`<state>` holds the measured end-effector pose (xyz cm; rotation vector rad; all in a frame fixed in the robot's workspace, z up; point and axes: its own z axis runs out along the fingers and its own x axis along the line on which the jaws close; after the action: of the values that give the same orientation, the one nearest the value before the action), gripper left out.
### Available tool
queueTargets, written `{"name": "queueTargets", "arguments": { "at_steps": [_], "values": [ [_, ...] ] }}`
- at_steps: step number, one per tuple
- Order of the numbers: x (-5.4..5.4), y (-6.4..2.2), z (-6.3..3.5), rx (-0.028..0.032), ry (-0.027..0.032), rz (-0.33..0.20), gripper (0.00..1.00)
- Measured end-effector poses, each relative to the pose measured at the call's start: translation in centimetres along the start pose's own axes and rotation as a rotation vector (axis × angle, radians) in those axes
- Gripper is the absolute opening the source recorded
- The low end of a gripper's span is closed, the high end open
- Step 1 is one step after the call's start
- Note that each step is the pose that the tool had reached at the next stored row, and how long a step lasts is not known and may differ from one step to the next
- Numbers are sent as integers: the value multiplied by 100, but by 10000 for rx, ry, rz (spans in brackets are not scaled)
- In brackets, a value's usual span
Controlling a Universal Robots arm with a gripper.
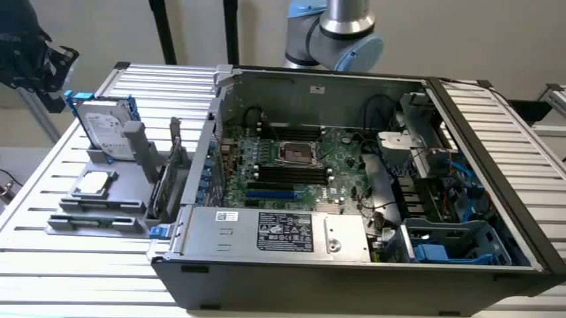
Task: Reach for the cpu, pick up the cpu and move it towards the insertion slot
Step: 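Pick up the cpu and move it towards the insertion slot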
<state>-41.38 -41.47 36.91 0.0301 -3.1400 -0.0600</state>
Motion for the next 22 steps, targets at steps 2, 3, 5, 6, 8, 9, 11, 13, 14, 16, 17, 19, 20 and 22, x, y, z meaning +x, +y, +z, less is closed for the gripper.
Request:
{"name": "queueTargets", "arguments": {
  "at_steps": [2,3,5,6,8,9,11,13,14,16,17,19,20,22],
  "values": [
    [0,0,0,0,1,0,11],
    [0,0,0,0,0,0,11],
    [0,0,0,0,1,0,11],
    [0,0,0,0,0,0,11],
    [0,0,0,0,0,0,11],
    [0,0,0,0,0,0,11],
    [0,0,0,0,0,0,11],
    [7,1,0,2,-2,1,11],
    [23,3,3,1,-9,1,11],
    [109,15,24,2,-50,-1,11],
    [147,22,39,0,-64,-1,11],
    [169,34,68,0,-67,-1,11],
    [171,40,79,3,-64,-1,11],
    [172,46,102,2,-66,-2,11]
  ]
}}
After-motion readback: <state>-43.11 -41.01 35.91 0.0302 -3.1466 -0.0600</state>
